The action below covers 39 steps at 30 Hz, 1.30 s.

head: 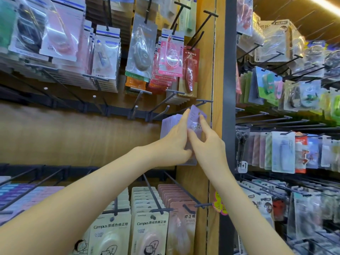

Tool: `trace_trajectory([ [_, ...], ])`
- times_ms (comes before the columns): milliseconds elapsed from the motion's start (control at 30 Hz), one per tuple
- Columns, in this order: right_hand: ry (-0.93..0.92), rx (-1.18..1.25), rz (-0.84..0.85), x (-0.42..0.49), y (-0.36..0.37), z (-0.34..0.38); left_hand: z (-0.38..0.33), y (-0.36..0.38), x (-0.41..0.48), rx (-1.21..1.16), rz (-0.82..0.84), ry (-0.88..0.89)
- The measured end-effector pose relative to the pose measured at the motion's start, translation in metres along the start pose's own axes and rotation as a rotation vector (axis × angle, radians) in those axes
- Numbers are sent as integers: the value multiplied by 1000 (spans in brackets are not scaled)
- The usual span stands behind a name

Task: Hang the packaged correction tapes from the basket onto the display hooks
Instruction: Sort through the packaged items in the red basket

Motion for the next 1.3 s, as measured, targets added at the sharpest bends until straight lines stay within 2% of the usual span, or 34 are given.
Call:
trace_trajectory([
  [133, -6, -148, 6, 0, -5, 4, -7, -9, -11, 242, -136, 69],
  [233, -45, -281, 9, -4, -4, 6, -8, -9, -19, 442, -161, 90],
  [533, -164, -473, -66, -10, 0, 12, 1, -8, -25, 712, -185, 119],
  [800, -196, -553, -85, -6, 0, 13, 0, -7, -19, 683, -166, 118],
  [867, -177, -583, -68, -3, 3, 14, 4, -5, -16, 664, -112, 53],
  [967, -143, -672, 0, 3, 12, 9, 20, -2, -11, 601, 42, -143],
  [1033, -130, -680, 37, 8, 20, 4, 23, -3, -9, 561, 57, -178],
  [1200, -28, -395, 204, 13, 47, -26, 30, -8, -11, 559, 34, -166],
  [1300, -28, -310, 205, 8, 53, -36, 32, -11, -20, 568, 8, -141],
])
Point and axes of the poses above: each hand's wrist, its own x-axis towards the middle knuckle, its own y-axis out of the palm, z = x × y, the point moved 6 cm from there along x, towards the middle knuckle, and after that the axes turned 2 degrees about -z, right-handed, at the moved point
